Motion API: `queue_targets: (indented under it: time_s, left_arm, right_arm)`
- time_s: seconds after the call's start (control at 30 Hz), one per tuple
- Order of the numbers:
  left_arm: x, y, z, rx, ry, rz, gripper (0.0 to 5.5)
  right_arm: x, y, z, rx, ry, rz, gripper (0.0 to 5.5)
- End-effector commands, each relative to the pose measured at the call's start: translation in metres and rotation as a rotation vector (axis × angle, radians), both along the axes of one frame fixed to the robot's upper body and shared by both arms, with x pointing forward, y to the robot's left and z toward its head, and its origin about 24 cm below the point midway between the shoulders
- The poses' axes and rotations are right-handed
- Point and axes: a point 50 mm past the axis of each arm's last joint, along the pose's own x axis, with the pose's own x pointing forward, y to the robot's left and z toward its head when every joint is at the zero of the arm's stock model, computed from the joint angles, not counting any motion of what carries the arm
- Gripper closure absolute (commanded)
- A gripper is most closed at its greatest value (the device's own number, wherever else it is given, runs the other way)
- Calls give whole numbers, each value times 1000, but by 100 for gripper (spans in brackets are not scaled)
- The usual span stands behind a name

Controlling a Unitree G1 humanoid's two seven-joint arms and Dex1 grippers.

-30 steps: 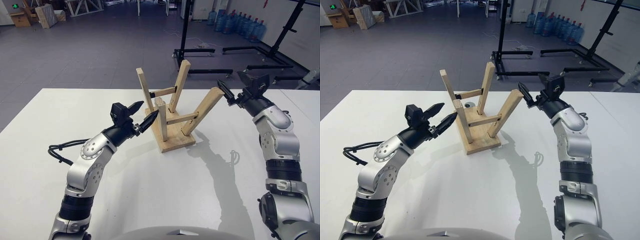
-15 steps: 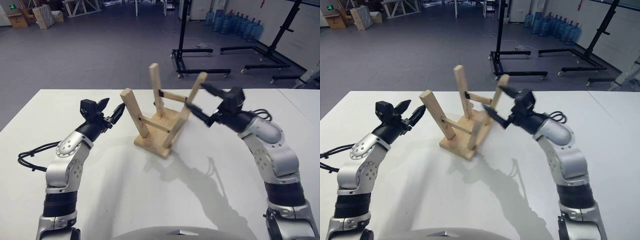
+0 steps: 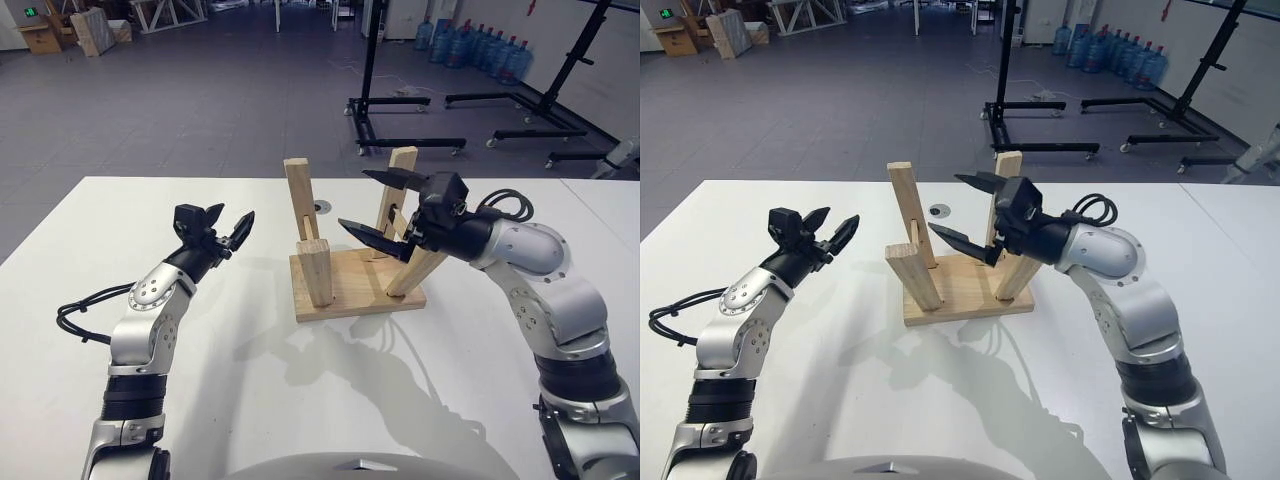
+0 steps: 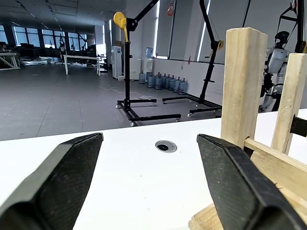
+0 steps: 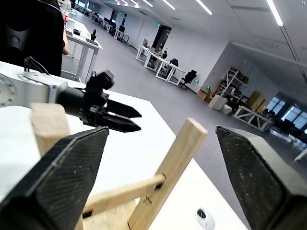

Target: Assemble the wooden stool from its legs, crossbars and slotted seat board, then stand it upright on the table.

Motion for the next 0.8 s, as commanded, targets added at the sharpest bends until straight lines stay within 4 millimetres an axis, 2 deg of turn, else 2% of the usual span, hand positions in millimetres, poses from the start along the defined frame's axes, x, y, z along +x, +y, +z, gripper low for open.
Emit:
queue_targets:
  time_s: [0.03,0.13,0.2,0.27,0.33,0.37,0.43,0.47,0.5,0.57,0.67,0.8]
  left_arm:
    - [0,1,7,29,-40,-6,190]
    - [-2,5,7,52,-65,-3,190]
    - [-5,7,5,81,-73,-15,190]
    - [-10,10,-6,155,-36,-57,190]
    - [-22,9,-24,242,33,-175,190]
    - [-27,11,-31,269,66,-211,190]
    - [-33,9,-41,307,120,-286,190]
    - [-38,3,-46,328,146,-362,190]
    - [-44,-4,-52,352,168,-435,190]
    - [-47,-12,-59,392,192,-520,190]
    - [-48,-20,-58,416,192,-612,190]
    - [-49,-29,-60,488,184,-705,190]
  right_arm:
    - [-6,-7,36,88,-117,9,137]
    - [-7,-31,65,186,-199,-41,137]
    - [-1,-63,78,231,-224,-138,137]
    - [11,-110,73,249,-160,-290,137]
    - [20,-162,33,145,20,-442,137]
    - [21,-184,6,41,140,-509,137]
    - [12,-216,-45,-223,338,-597,137]
    - [6,-220,-68,-284,447,-567,137]
    - [3,-213,-87,-328,520,-500,137]
    - [4,-188,-112,-340,586,-350,137]
    - [9,-148,-133,-314,593,-188,137]
    - [10,-124,-146,-286,590,-108,137]
